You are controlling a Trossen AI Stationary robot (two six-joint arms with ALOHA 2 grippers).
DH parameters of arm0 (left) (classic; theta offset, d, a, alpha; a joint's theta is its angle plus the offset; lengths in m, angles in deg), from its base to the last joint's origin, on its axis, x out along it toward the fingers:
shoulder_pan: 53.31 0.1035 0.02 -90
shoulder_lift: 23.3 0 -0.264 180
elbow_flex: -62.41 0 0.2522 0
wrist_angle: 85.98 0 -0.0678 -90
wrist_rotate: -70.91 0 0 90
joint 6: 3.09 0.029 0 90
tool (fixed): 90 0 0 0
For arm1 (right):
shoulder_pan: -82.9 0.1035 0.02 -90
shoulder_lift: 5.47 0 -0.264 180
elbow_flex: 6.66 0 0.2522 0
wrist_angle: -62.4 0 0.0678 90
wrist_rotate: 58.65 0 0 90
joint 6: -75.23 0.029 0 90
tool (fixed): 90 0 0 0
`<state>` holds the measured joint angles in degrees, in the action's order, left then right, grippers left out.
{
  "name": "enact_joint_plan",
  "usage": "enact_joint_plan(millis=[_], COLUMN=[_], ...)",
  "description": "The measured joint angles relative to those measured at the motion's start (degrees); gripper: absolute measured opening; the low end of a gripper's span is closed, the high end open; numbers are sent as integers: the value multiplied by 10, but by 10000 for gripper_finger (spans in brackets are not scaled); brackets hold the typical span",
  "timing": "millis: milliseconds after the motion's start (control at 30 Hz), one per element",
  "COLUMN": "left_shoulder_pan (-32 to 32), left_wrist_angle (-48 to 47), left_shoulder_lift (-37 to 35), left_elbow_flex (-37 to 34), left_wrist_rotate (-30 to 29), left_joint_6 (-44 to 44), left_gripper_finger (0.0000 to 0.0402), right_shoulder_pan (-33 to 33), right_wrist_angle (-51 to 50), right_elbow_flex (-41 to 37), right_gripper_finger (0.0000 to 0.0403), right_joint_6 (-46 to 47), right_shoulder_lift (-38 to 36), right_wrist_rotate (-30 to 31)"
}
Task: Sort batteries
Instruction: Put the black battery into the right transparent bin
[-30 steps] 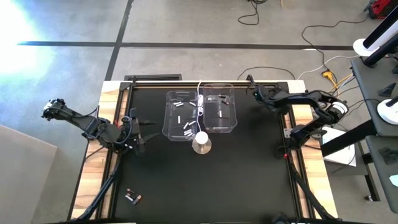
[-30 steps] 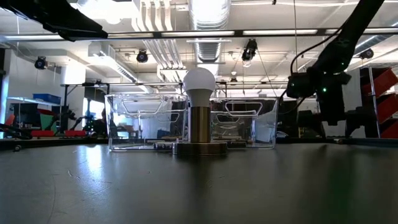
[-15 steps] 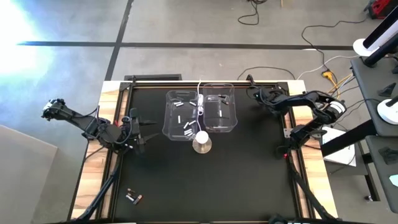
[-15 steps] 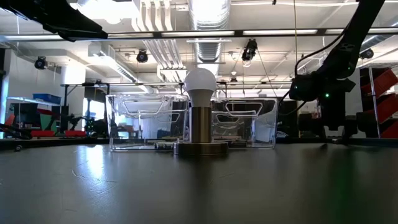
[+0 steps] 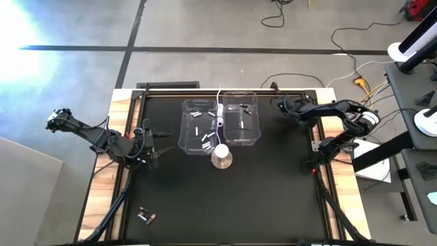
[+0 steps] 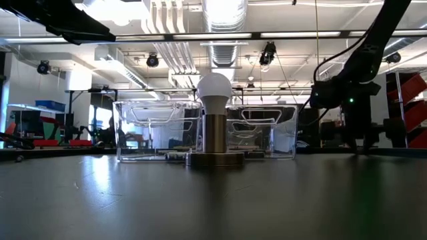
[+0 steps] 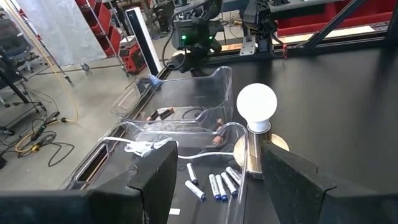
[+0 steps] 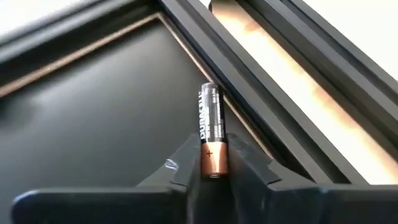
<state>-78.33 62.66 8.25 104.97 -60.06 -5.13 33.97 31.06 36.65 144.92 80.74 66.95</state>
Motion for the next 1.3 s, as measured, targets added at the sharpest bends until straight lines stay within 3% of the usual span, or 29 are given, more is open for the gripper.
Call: enact_joint_plan(millis=[133,200,367,633,733,833,1033,1200,1300], left_shoulder_pan=[0,0,0,0,0,0,0,0,0], left_wrist_angle=[0,-1,-3,-2,-1,-1,0,-1,-5], left_shoulder_lift=[0,0,1,3,3,3,3,3,2], left_elbow_flex=[0,0,1,1,1,1,1,1,1], left_wrist_rotate=[0,0,0,0,0,0,0,0,0], left_joint_6=[0,0,0,0,0,0,-4,-19,-41], left_gripper_finger=[207,207,207,207,207,207,207,207,207], right_shoulder_pan=[24,44,97,253,306,321,313,290,272], right_wrist_angle=[-67,-86,-119,-126,-141,-233,-426,-472,-497], right_elbow_flex=[20,32,88,239,321,418,594,693,742], right_gripper_finger=[42,42,49,42,42,43,43,44,44], right_joint_6=[-3,-24,-79,-257,-340,-378,-453,-520,-559], right_shoulder_lift=[-32,-61,-137,-175,-143,-84,73,189,245], right_wrist_rotate=[-14,-34,-14,-5,-30,-85,-177,-293,-321])
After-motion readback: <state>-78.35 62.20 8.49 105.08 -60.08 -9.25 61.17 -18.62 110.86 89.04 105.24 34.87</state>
